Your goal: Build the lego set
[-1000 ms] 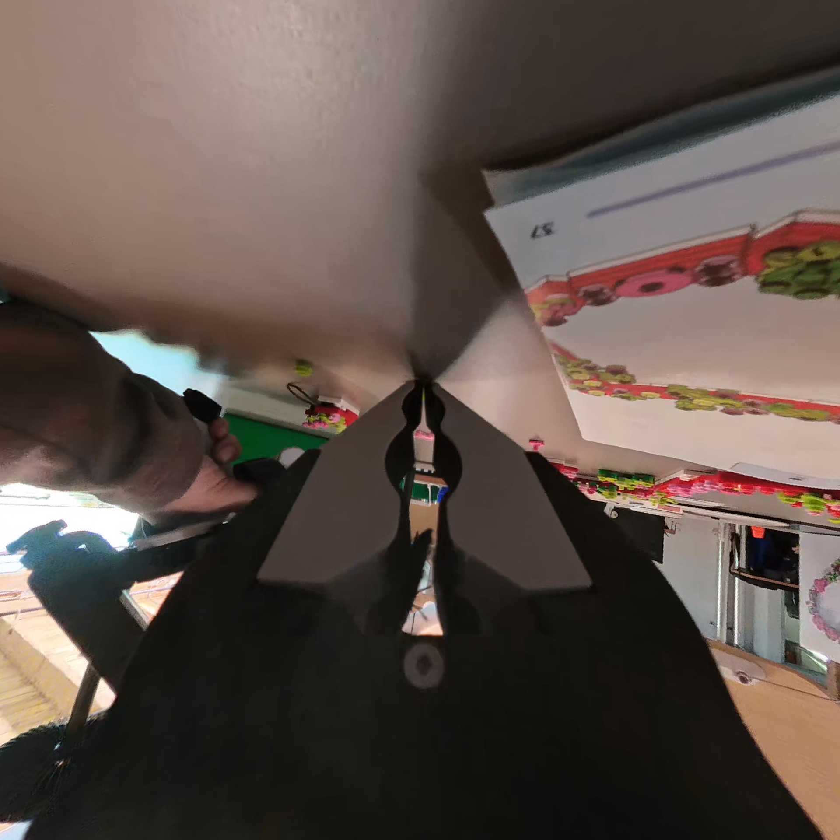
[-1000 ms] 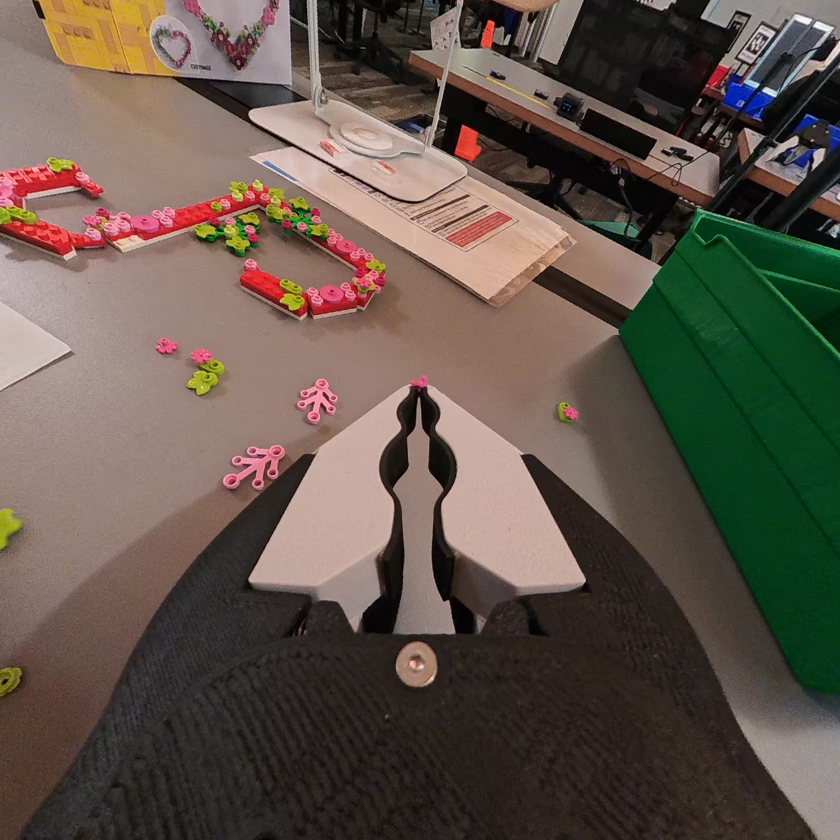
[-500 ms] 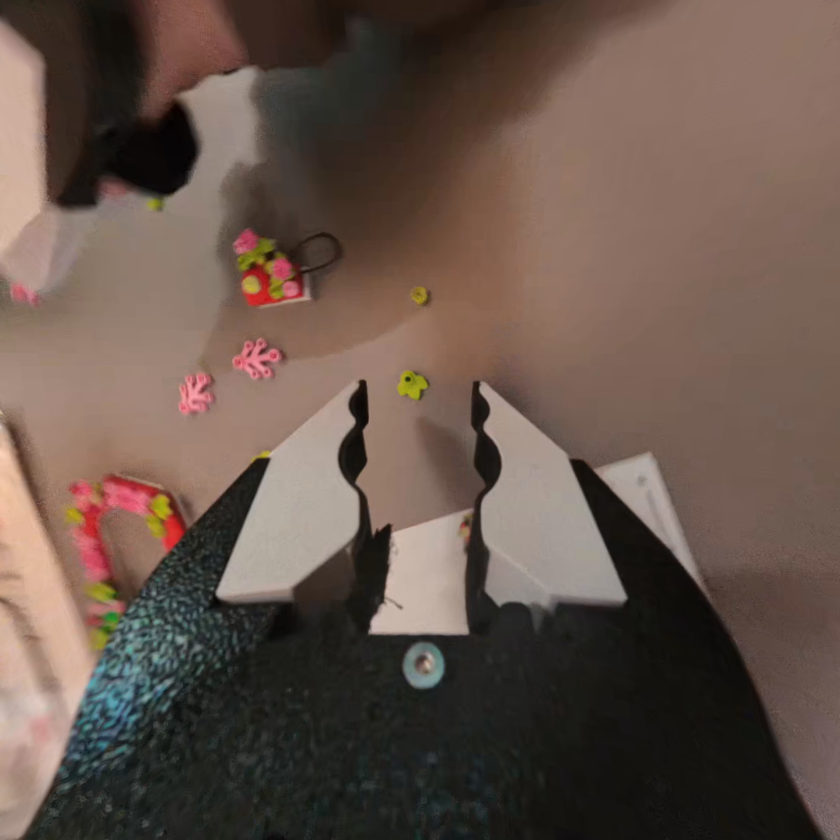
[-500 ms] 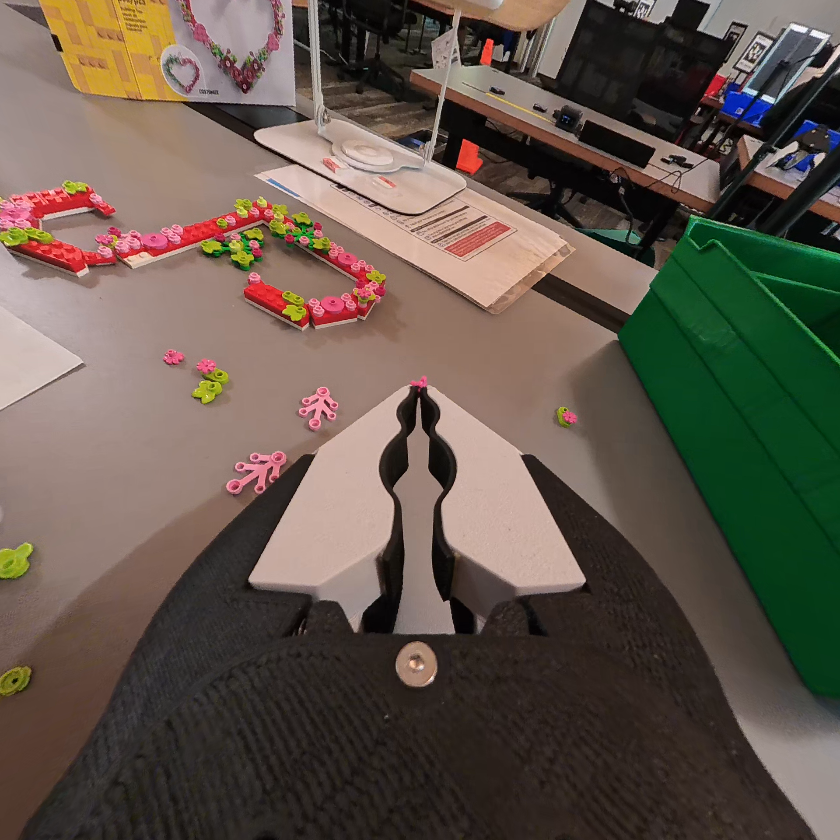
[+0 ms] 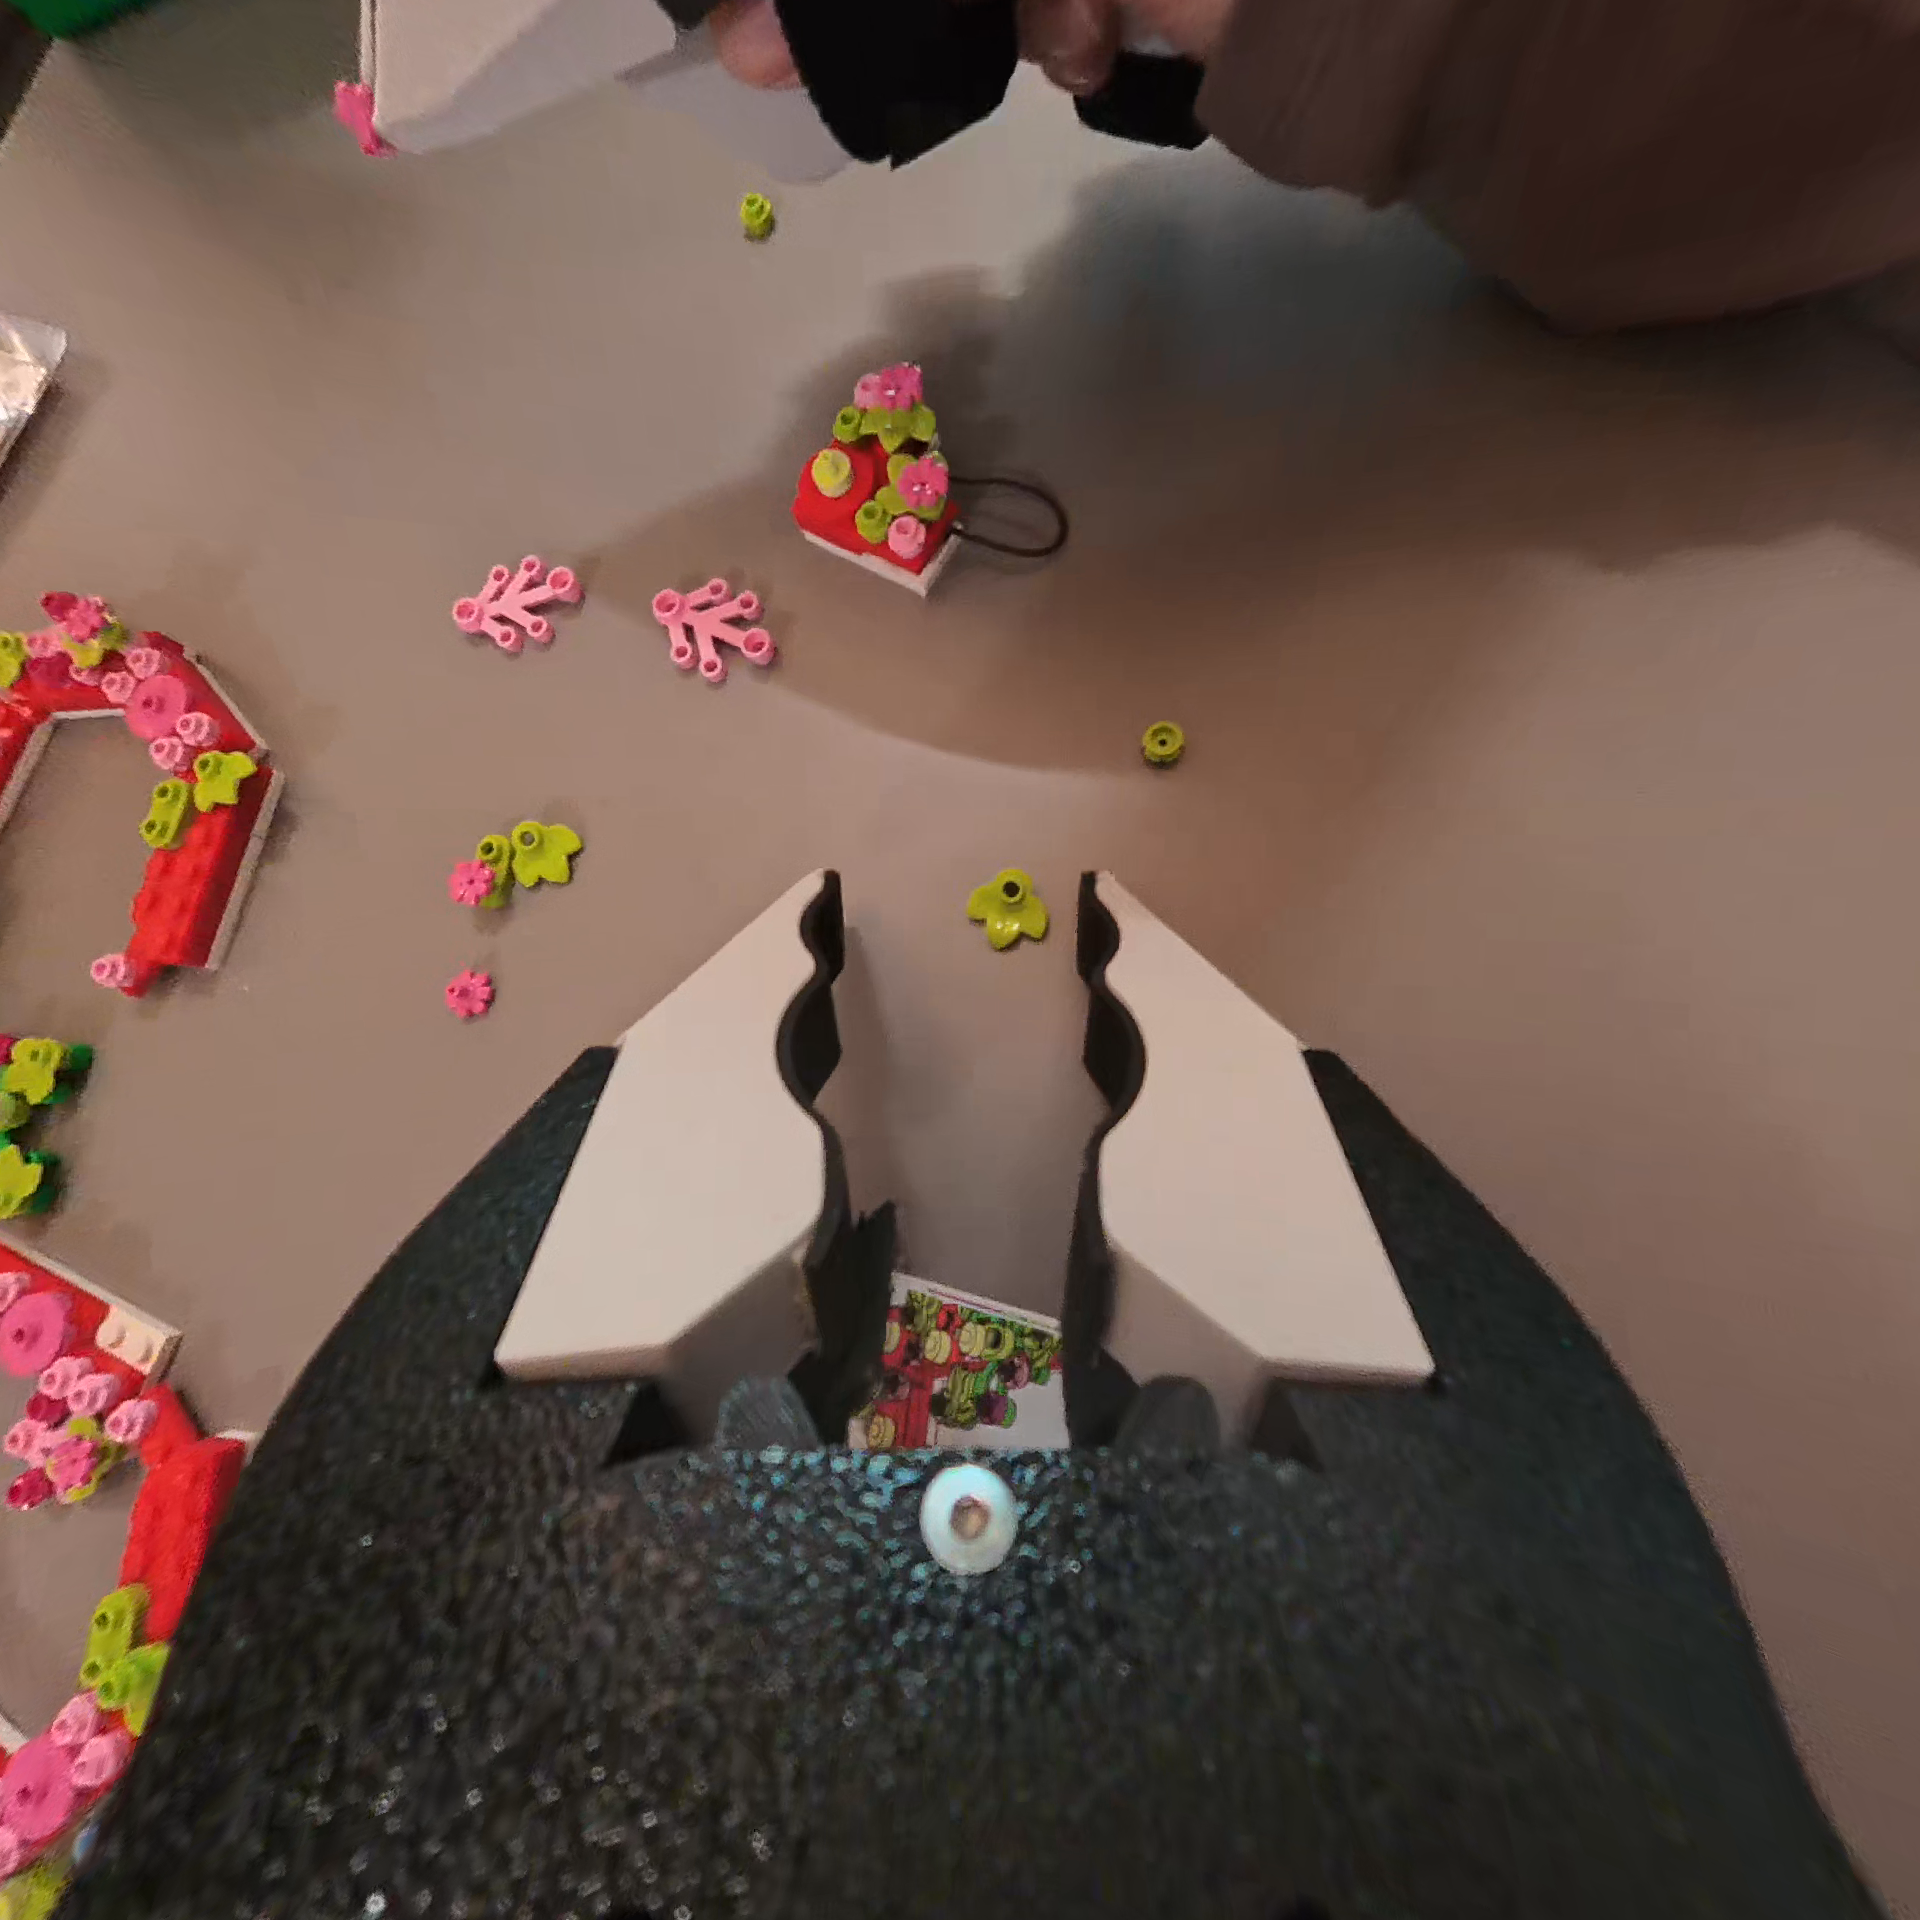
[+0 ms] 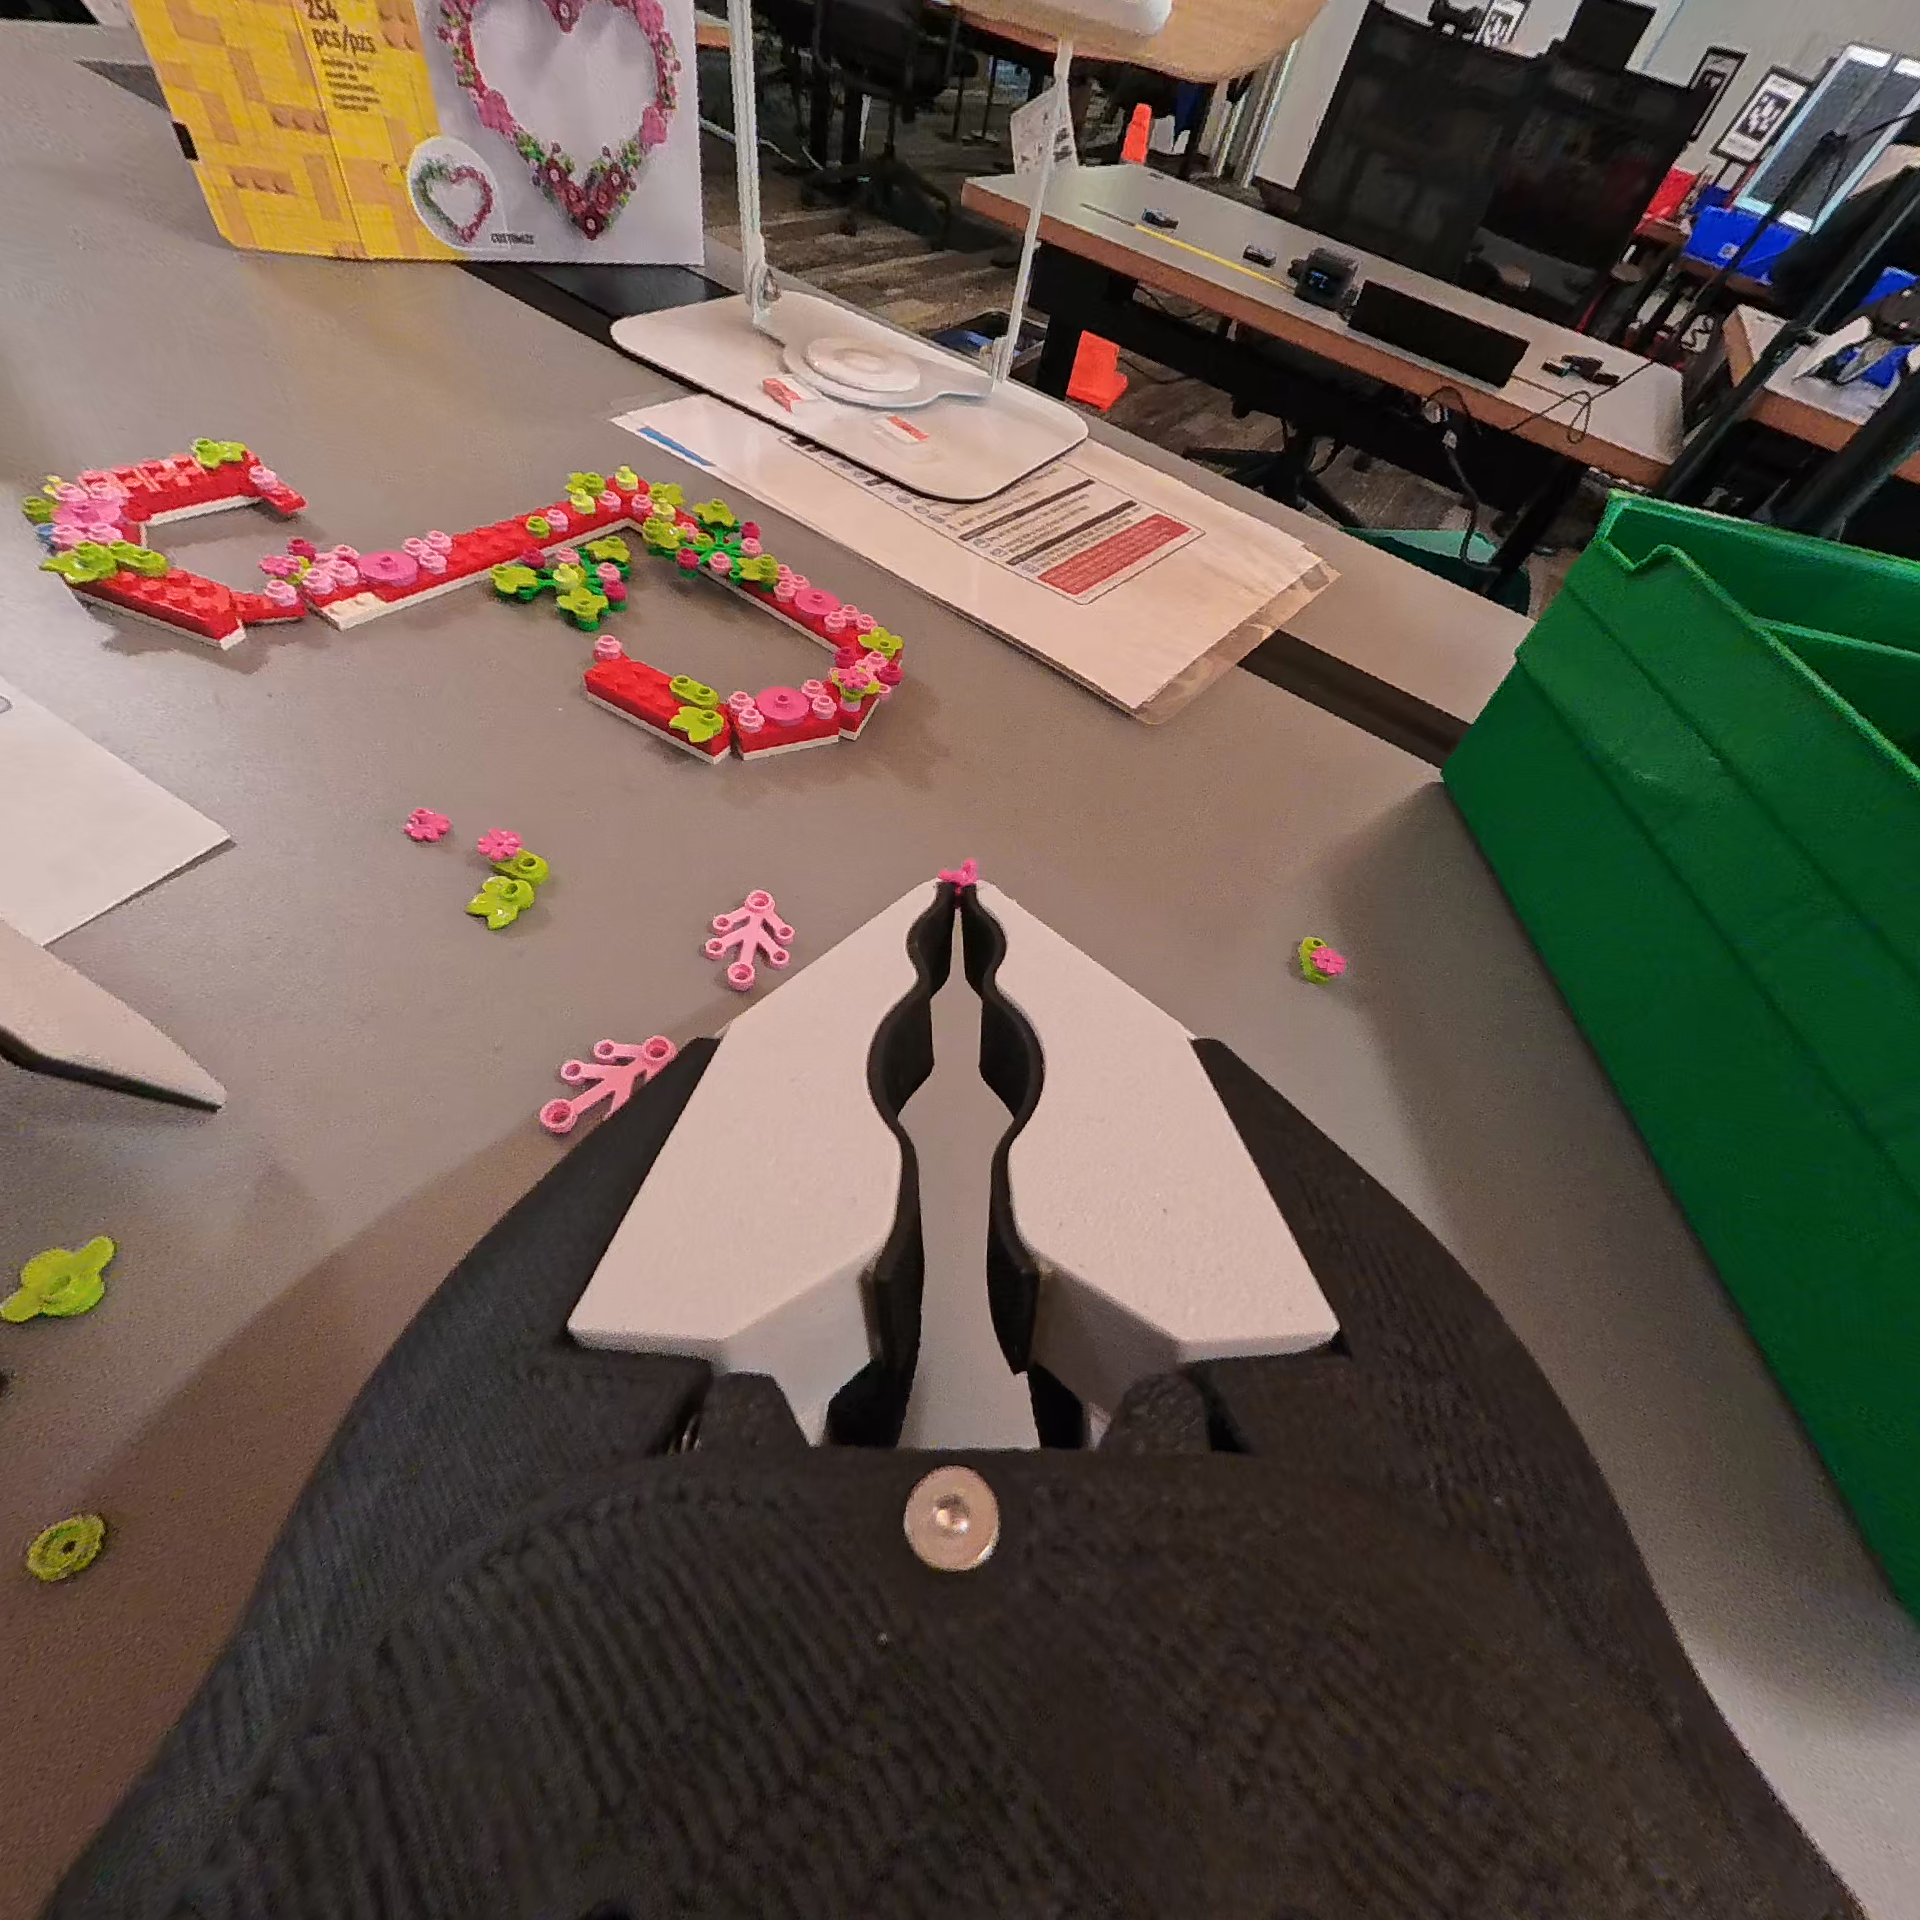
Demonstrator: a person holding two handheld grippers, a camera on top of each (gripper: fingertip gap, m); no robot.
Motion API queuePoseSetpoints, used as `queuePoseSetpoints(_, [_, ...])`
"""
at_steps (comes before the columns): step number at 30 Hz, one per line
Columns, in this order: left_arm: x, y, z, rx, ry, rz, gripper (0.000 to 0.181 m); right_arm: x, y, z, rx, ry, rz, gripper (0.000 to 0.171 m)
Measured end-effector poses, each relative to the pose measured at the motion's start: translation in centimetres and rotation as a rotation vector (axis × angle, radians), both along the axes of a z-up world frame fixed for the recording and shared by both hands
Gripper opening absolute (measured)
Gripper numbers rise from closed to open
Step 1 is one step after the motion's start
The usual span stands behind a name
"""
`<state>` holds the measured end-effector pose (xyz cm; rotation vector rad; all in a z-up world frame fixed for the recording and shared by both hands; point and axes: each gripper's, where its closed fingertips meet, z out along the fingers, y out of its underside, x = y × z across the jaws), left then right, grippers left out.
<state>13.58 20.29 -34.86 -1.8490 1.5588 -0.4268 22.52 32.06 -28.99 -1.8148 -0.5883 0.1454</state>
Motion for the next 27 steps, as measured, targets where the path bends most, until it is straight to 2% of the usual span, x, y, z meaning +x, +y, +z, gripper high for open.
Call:
queuePoseSetpoints(1, [-0.1, 0.2, 0.0, 0.015, 0.009, -0.001, 0.043, 0.0, 0.0, 0.0, 0.0, -0.001, 0.001, 0.0])
queuePoseSetpoints(7, [-1.1, 1.2, 0.1, 0.086, 0.049, 0.022, 0.037, -0.1, 0.0, 0.0, -0.001, 0.001, 0.006, 0.0])
queuePoseSetpoints(12, [-0.6, -0.5, 0.1, -0.043, -0.014, -0.056, 0.031, -0.3, -0.1, -0.2, -0.007, 0.003, 0.015, 0.0])
queuePoseSetpoints(18, [-0.6, -0.8, -0.3, -0.1, -0.028, -0.119, 0.021, -0.5, -0.1, -0.4, -0.012, -0.001, 0.025, 0.0])
queuePoseSetpoints(27, [-0.5, -0.3, -0.3, -0.085, -0.045, -0.134, 0.017, -0.8, -0.1, -0.5, -0.015, -0.01, 0.04, 0.0])
